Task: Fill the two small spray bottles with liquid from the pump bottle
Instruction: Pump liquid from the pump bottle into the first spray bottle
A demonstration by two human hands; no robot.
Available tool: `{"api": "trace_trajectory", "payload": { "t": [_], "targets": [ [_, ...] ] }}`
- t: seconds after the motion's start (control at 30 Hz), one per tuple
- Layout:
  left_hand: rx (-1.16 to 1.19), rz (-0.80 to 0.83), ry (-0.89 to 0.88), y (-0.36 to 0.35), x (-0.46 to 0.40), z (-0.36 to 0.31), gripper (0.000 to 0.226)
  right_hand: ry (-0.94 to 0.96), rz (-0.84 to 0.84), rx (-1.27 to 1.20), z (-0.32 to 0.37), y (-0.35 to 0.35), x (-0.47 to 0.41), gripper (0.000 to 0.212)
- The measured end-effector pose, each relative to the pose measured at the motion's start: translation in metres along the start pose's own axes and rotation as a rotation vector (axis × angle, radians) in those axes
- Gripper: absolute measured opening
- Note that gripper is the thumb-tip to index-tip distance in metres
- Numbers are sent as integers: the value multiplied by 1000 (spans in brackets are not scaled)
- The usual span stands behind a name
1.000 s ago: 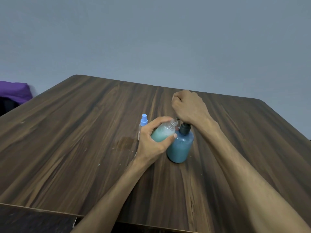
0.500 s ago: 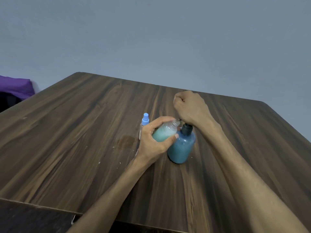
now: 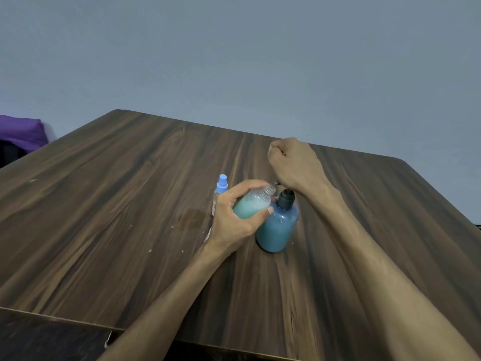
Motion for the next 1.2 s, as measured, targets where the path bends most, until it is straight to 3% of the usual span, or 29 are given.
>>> {"api": "trace_trajectory", "payload": {
  "t": [0.13,0.3,0.73,1.2],
  "targets": [
    [-14,-1,19,-1,-2,-1,47,2,68,72,6,-5,3,29],
    [-15,10,-5,-1,-1,-2,55,3,-27,14,1,-1,0,29],
    [-40,-8,4,0,-1,1,46,-33,153,21,-2,-12,0,29],
    [-31,7,12,-1,0,-2,47,-10,85,-8,-1,-6,0,31]
  ]
}}
Point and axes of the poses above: each hand's wrist, its own x-axis away from the middle knuckle, its own y-axis out of the back of the hand, z = x × y, the point moved 2 cm from there along -x, towards the middle knuckle, and after that the axes turned 10 degrees about -z, right-handed, at the moved point
